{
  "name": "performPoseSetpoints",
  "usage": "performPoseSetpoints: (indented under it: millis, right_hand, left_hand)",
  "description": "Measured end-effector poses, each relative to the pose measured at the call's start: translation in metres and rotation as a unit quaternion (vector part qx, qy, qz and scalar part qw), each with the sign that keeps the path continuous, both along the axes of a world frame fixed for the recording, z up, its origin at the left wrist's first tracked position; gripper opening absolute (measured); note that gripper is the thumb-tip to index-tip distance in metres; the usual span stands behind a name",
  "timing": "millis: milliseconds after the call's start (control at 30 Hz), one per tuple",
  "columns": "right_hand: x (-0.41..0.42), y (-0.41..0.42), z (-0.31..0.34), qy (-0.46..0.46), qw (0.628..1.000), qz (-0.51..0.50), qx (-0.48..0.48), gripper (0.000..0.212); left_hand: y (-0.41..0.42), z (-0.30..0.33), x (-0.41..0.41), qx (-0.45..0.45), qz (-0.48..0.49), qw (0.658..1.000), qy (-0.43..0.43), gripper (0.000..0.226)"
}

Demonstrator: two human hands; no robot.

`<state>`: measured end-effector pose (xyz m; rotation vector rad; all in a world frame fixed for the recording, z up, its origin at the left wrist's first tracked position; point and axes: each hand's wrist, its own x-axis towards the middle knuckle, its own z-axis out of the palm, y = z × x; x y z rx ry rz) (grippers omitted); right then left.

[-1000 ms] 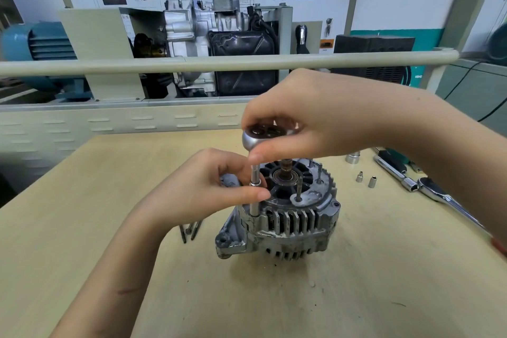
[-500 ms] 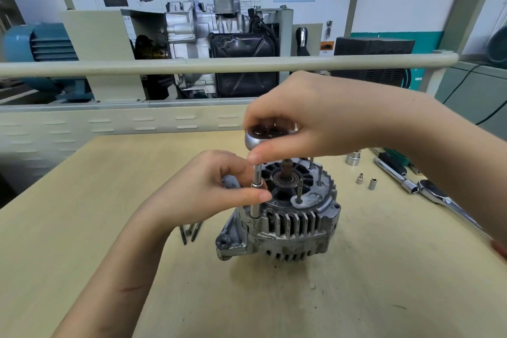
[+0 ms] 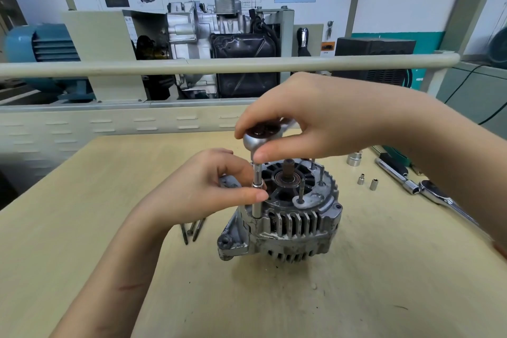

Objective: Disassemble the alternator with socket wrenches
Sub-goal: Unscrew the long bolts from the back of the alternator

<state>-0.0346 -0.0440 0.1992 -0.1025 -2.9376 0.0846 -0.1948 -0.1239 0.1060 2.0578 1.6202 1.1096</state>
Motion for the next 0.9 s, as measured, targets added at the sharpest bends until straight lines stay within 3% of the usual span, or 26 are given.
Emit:
performPoseSetpoints:
  millis: [133, 267, 400, 700, 900]
  right_hand:
    - [-0.0002, -0.0038, 0.0014, -0.002, 1.000, -0.012, 0.001, 0.040]
    - [-0.0002, -0.0041, -0.0007, 0.005, 1.000, -0.007, 0.011, 0.034]
    - [-0.0004, -0.0015, -0.0009, 0.005, 1.000, 0.013, 0.008, 0.028]
    - [-0.0003, -0.0027, 0.0004, 0.008, 1.000, 0.004, 0.012, 0.033]
    - [0.0001, -0.0049, -0.0005, 0.009, 1.000, -0.003, 0.013, 0.033]
  left_hand:
    - [-0.0004, 0.0011, 0.0042, 0.036, -0.009, 0.999, 0.015, 0.042]
    - [0.0001, 0.0012, 0.0021, -0.004, -0.029, 1.000, -0.004, 0.041]
    - [-0.0017, 0.0018, 0.0017, -0.061, -0.060, 0.995, -0.043, 0.011]
    - [-0.0013, 0.0006, 0.0042, -0.004, -0.018, 1.000, -0.008, 0.057]
    - [0.0002, -0.0010, 0.0016, -0.027, -0.022, 0.999, -0.033, 0.045]
